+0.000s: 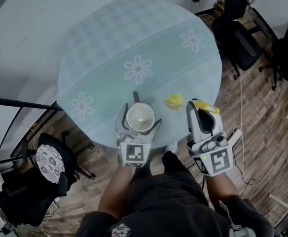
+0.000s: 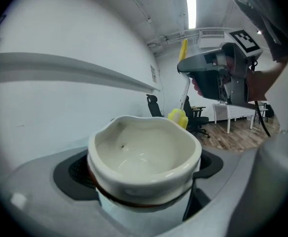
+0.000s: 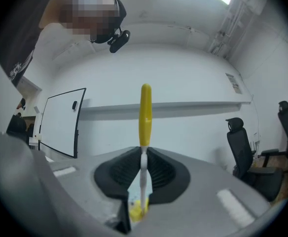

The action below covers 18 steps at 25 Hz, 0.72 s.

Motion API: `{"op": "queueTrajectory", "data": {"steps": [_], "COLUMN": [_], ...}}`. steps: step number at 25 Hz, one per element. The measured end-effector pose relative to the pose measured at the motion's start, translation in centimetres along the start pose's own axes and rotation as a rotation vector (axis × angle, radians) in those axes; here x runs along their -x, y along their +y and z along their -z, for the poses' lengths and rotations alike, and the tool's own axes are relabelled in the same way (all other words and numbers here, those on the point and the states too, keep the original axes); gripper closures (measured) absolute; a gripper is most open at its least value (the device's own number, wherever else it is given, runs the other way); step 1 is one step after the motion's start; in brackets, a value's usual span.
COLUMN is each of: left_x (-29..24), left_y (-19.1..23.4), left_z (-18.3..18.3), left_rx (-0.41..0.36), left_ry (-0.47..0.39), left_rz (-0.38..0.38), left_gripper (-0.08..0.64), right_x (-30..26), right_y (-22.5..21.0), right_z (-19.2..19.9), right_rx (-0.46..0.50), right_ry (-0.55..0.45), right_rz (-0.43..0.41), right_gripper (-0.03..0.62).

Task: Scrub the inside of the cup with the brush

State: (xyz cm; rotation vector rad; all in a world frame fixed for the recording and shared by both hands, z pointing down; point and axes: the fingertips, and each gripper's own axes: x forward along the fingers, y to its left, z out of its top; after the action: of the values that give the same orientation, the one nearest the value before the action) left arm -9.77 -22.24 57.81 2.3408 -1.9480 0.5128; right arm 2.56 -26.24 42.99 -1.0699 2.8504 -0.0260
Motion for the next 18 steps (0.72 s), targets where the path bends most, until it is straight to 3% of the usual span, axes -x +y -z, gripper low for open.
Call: {"op": "queueTrajectory", "data": {"steps": [11, 18], "left_x": [5.4, 8.5], "left_y": [4.6, 5.9], "left_z": [-11.9, -16.1], "left_rx": [-0.071, -0.125], "left_ry": [-0.195, -0.268], "left_rz": [-0.087, -0.097], "left_gripper": [-0.006, -0.006], "right_x": [1.3, 2.8], "right_y": [3.9, 7.3], "right_z": [-11.7, -17.7], "right_rx": [0.094, 0.104], "right_ry": [-0.181, -0.309], "right_rz": [0.005, -0.017], "right_gripper": [0.552, 0.552]}}
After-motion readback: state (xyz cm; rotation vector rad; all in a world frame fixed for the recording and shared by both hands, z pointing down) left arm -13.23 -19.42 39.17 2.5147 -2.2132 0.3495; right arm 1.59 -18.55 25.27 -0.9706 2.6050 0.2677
